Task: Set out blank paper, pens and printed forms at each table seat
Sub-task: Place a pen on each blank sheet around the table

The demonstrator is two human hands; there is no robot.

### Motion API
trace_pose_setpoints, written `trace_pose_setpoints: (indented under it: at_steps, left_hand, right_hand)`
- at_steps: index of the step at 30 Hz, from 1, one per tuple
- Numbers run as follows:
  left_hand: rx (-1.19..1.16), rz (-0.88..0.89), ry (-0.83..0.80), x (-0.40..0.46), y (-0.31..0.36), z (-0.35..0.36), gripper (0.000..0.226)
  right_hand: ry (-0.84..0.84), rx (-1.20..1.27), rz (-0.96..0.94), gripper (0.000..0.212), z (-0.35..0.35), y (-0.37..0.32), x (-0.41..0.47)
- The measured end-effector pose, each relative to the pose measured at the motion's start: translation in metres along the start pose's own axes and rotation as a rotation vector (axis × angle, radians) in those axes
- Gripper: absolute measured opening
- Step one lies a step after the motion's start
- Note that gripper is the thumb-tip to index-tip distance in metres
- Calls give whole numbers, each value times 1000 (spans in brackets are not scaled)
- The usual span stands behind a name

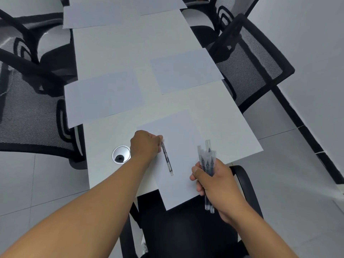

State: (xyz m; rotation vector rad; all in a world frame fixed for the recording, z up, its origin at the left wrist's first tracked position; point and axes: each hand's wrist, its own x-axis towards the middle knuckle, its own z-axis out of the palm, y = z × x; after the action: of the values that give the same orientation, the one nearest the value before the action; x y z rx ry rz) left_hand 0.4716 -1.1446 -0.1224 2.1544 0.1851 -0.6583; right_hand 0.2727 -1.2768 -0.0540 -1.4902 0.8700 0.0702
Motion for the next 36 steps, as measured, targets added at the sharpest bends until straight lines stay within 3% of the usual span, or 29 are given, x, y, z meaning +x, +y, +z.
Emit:
trace_pose_setpoints:
  at_steps: [4, 8, 16, 20, 27, 36]
  left_hand:
    - [16, 43, 55, -14, 7, -11, 46]
    - [-33, 97, 38, -31, 21, -28, 33]
    - [-124, 244, 36, -85, 63, -92, 28]
    - [-62, 369, 35, -123, 99, -127, 25]
    - [164, 588, 195, -208, 148, -202, 18]
    - [265, 697, 412, -339, 165, -261, 20]
  right_hand:
    - [-3, -11, -12, 3, 4, -10, -9]
    - [-14, -29, -48, 3, 11, -28, -22]
    - [2, -40, -176, 5, 25, -88, -63]
    - [14, -24, -254, 6, 31, -125, -84]
    - [15, 28, -428, 11, 37, -194, -143]
    - [-106, 52, -642, 9, 37, -237, -232]
